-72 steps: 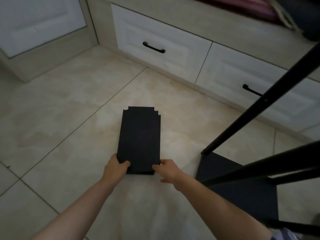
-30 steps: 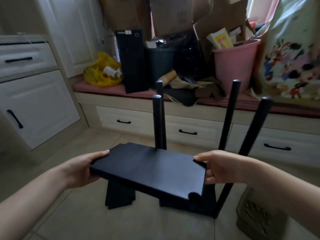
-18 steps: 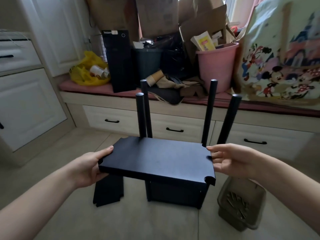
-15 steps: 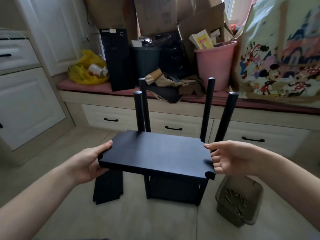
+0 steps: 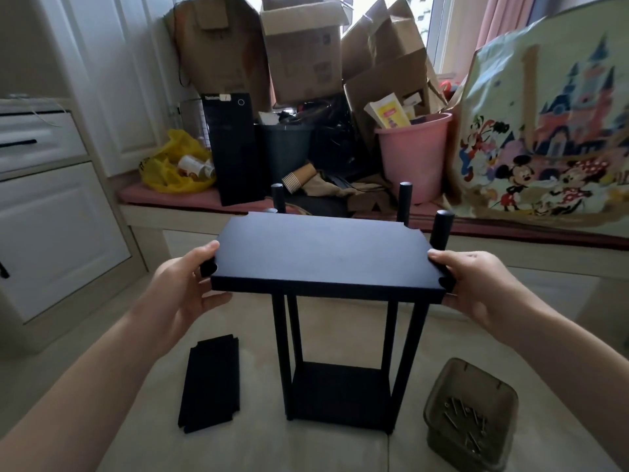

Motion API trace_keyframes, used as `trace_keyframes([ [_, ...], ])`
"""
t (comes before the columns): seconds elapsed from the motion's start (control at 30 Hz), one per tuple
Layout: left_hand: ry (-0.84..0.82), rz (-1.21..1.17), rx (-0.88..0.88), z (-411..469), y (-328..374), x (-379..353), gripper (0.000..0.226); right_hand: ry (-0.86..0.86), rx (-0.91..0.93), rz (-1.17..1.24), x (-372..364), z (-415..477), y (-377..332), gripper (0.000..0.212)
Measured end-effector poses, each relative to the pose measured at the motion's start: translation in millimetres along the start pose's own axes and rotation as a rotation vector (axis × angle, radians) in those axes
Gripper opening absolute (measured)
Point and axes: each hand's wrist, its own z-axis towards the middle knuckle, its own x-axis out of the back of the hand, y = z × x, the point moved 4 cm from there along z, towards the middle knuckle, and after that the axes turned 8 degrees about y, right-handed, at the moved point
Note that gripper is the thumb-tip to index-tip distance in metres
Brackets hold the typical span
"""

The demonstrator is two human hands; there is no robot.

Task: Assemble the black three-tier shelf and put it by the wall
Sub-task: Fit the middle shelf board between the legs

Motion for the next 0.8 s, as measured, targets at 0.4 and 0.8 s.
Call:
trace_keyframes([
  [0.4, -0.011, -0.059, -0.272, 38, 46, -63, 0.036, 0.139, 0.373, -0.01, 13, 28, -63, 0.019],
  [0.8, 0.107, -0.008, -0.286, 122, 33, -86, 0.019, 0.142, 0.363, -0.043, 4, 109, -78, 0.015],
])
